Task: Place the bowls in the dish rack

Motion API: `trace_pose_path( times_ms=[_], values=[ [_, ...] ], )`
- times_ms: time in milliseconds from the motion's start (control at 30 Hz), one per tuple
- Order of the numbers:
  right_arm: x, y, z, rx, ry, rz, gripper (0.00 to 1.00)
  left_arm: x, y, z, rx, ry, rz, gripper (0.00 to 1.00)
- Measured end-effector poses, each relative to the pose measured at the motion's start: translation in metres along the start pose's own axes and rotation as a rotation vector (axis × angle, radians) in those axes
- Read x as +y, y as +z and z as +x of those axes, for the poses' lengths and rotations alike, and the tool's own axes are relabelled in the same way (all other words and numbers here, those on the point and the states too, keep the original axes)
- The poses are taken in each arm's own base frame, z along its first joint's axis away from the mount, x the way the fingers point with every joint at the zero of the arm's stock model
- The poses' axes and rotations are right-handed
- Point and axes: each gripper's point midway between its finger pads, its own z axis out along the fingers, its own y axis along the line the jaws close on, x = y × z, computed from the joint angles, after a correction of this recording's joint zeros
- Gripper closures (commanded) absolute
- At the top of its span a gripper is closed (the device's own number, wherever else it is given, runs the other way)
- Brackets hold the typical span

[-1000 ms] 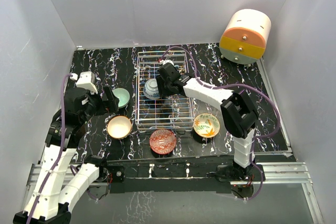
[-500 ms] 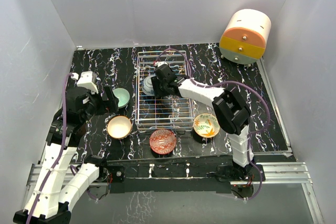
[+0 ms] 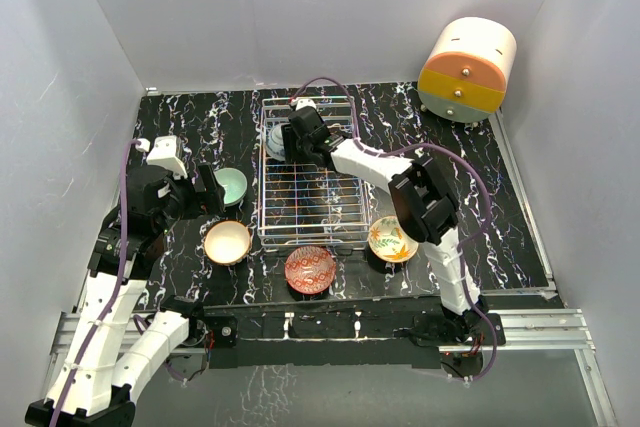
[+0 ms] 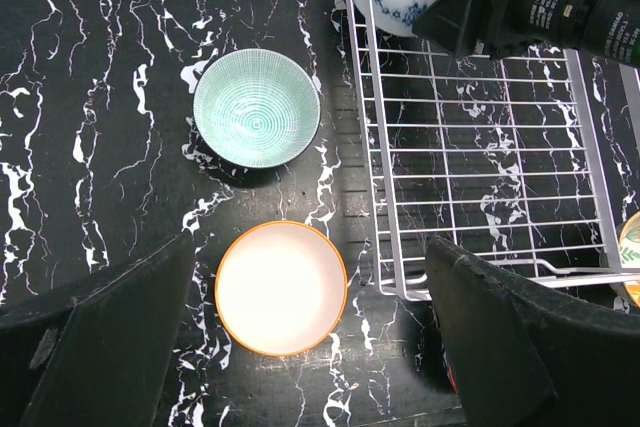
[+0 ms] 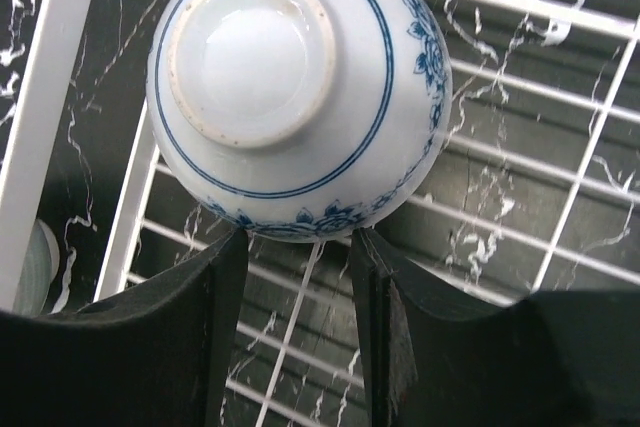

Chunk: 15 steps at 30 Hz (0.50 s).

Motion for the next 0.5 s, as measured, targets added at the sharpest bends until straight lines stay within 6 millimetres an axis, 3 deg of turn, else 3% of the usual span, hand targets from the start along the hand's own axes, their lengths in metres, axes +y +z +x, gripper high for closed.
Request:
trace_pose_path(
  times_ms=[200,500],
  values=[
    [-0.007,0.016,-0.01,-0.026,-0.001,-0.012,0.52,0.001,0.0,0.0,-0.002,0.003,-0.006,0.03],
    [-0.004,0.022,-0.02,-0.069,-0.005,-0.039,0.52,0.003,0.003,0.001,0.007,0.008,-0.016,0.03]
  ],
)
